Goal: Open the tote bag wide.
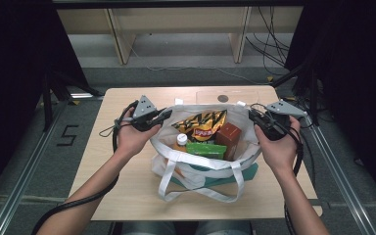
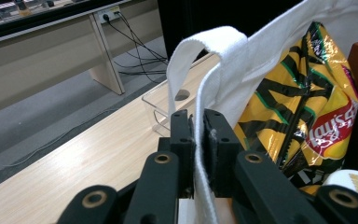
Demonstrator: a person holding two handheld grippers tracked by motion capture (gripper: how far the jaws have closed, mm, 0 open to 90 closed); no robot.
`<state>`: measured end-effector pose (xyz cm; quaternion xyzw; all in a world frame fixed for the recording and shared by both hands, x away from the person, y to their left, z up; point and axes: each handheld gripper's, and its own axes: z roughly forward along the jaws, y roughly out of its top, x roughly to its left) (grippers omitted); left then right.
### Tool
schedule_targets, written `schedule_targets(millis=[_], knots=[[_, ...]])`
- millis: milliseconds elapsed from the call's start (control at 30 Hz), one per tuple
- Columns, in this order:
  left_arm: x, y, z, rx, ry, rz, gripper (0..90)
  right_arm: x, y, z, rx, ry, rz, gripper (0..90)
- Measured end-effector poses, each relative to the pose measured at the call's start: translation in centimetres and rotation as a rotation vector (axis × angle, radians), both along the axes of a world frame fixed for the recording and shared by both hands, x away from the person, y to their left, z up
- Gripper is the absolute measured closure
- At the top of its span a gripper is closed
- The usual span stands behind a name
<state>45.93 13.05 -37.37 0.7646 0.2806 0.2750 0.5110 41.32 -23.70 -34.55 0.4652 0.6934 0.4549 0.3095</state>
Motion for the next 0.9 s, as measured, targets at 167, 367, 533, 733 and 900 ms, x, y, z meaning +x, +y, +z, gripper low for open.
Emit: schedule_targets(millis=[167, 367, 533, 733, 900], knots=[[0.2, -0.2, 0.0, 0.008, -0.002, 0.006, 83.1, 0.4, 0.2, 0.0, -0.03, 0.003, -0.017, 88.8], [0.8, -0.5, -0.6, 0.027, 0.01, 0.013, 83.5, 0.8, 0.3, -0.8, -0.05, 0.01, -0.026, 88.8], [1.2, -0.6, -1.4, 0.021, 0.04, 0.026, 85.2, 1.1, 0.6, -1.4, -0.072, 0.035, -0.023, 88.7], [1.7, -0.6, -2.6, 0.037, 0.066, 0.028, 86.3, 1.5, 0.8, -2.5, -0.106, 0.065, 0.0, 88.7], [1.9, -0.7, -3.3, 0.055, 0.08, 0.03, 86.4, 1.6, 0.7, -3.6, -0.098, 0.095, 0.017, 88.7]])
